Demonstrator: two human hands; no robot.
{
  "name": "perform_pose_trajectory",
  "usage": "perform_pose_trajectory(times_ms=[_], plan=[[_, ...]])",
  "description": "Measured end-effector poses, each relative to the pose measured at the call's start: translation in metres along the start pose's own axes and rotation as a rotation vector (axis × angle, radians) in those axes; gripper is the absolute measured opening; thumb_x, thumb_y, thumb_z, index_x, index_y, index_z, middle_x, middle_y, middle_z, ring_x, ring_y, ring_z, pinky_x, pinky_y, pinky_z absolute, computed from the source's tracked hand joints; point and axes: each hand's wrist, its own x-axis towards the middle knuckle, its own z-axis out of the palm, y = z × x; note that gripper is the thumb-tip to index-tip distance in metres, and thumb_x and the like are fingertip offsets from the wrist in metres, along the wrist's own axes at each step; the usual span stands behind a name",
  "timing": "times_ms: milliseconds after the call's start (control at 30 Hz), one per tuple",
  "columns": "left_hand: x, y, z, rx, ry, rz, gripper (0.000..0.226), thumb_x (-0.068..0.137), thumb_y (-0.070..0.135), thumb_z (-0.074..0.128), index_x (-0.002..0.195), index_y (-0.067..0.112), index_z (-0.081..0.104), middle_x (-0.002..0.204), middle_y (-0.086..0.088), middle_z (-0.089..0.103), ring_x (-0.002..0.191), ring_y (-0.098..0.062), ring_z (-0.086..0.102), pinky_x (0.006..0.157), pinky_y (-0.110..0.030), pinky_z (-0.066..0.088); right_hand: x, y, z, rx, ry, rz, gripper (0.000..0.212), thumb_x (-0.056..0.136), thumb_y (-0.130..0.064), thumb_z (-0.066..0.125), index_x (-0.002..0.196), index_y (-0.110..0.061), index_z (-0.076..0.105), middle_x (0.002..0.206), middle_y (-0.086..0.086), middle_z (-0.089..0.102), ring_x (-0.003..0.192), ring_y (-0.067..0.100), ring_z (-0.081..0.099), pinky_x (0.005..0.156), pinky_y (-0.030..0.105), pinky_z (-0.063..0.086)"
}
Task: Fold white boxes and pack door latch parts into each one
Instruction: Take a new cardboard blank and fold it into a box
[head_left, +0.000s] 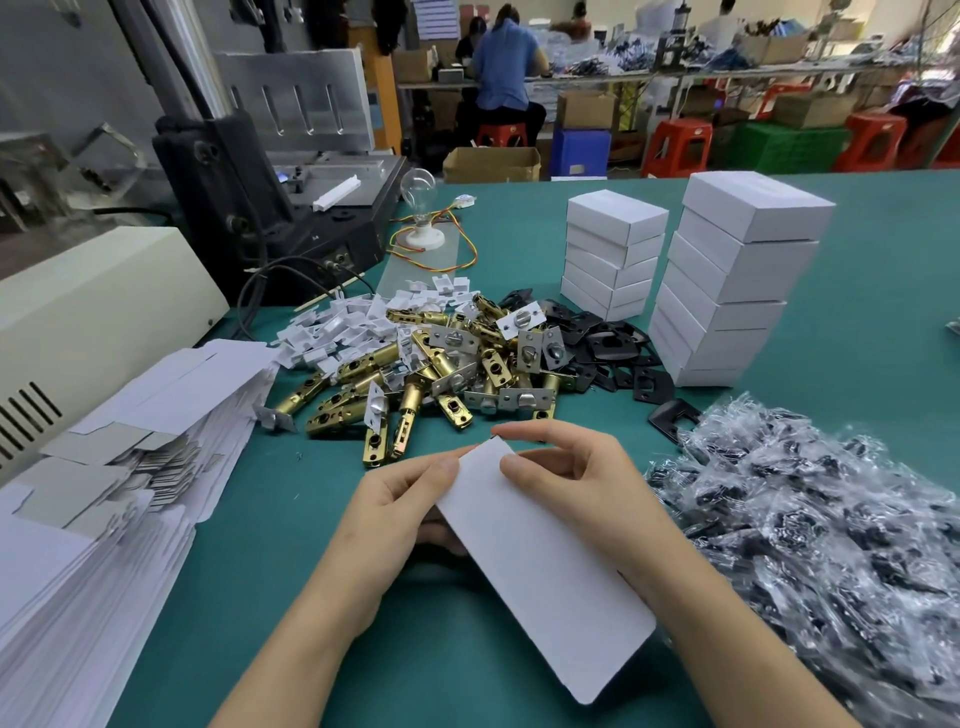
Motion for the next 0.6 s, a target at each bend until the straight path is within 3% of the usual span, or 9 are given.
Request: perform_pose_trajectory(times_ms=[167, 267, 500, 600], plan=[[-0.002, 0.002, -0.006, 0.019, -0.03, -0.063, 0.033, 0.091, 0.043, 0.064, 0.117, 0.033, 0.081, 0.098, -0.015, 0.08, 0.08, -0.026, 0.075, 0.074, -0.038, 0.066, -0.001, 0.0, 0.0, -0.013, -0.051, 0.029, 0.028, 0.093, -0.033, 0.071, 0.116, -0.048, 0.07, 0.102, -0.009, 0.079, 0.088, 0.014, 0.076, 0.077, 0.034, 0.061], [-0.001, 0.003, -0.011, 0.012, -0.065, -0.11, 0.037, 0.089, 0.047, 0.068, 0.121, 0.032, 0.08, 0.105, -0.017, 0.08, 0.083, -0.028, 0.074, 0.078, -0.038, 0.064, -0.001, -0.001, -0.002, 0.011, -0.085, 0.046, 0.028, 0.095, -0.026, 0.073, 0.116, -0.045, 0.071, 0.102, -0.004, 0.08, 0.088, 0.017, 0.077, 0.077, 0.036, 0.063], [0.001, 0.002, -0.011, -0.012, -0.01, -0.087, 0.031, 0.087, 0.041, 0.082, 0.115, 0.028, 0.082, 0.083, -0.01, 0.078, 0.061, -0.02, 0.067, 0.056, -0.026, 0.055, -0.001, -0.002, -0.001, 0.04, -0.111, 0.059, 0.028, 0.096, -0.021, 0.072, 0.116, -0.04, 0.071, 0.101, 0.001, 0.08, 0.09, 0.023, 0.078, 0.08, 0.043, 0.063], [0.001, 0.001, -0.013, -0.085, 0.031, -0.09, 0.04, 0.076, 0.045, 0.082, 0.108, 0.021, 0.083, 0.069, -0.003, 0.072, 0.053, -0.018, 0.064, 0.052, -0.026, 0.053, -0.001, -0.003, -0.001, 0.057, -0.121, 0.052, 0.029, 0.094, -0.022, 0.072, 0.117, -0.041, 0.07, 0.103, 0.001, 0.08, 0.093, 0.023, 0.077, 0.083, 0.044, 0.063]])
